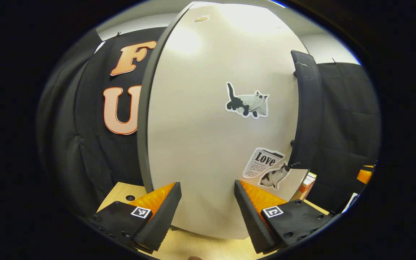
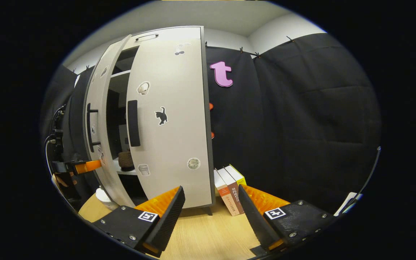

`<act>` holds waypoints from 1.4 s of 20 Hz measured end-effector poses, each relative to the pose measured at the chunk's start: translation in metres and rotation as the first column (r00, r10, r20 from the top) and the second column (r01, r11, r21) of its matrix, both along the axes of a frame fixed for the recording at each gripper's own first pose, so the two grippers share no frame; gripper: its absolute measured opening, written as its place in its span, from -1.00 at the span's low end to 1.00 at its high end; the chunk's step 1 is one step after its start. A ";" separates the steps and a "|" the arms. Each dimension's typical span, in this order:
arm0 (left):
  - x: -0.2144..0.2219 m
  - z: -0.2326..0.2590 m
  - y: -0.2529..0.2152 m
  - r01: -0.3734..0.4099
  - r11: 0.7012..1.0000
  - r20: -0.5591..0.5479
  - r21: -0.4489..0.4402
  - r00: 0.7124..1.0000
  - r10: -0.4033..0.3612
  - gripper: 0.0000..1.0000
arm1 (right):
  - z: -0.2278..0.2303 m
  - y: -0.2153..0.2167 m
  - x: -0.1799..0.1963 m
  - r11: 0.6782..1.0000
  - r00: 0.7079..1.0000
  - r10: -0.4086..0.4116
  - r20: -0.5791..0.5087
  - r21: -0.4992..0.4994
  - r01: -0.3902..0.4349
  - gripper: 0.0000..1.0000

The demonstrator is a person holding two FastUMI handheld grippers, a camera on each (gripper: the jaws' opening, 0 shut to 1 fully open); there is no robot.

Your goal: Grab one shoe with the right hand and put it into the shoe cabinet, grab the other shoe with the left hand and put it into the shoe cabinet; then close the right door with the right hand and the left door with the left hand.

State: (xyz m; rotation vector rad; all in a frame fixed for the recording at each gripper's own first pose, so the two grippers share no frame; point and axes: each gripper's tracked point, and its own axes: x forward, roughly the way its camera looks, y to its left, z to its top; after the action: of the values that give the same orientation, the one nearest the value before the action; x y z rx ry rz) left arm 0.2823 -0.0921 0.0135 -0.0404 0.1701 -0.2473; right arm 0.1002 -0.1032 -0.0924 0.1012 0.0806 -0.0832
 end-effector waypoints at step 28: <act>-0.147 0.200 0.126 -0.192 0.981 0.142 -0.025 0.971 0.193 0.94 | 0.159 0.060 0.005 0.975 0.968 0.216 0.128 -0.086 -0.206 0.84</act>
State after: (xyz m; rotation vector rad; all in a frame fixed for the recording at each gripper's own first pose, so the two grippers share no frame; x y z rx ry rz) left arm 0.1353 0.0341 0.2138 -0.0492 0.0202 -0.0568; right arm 0.1047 -0.0436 0.0662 0.0252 -0.0493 0.1335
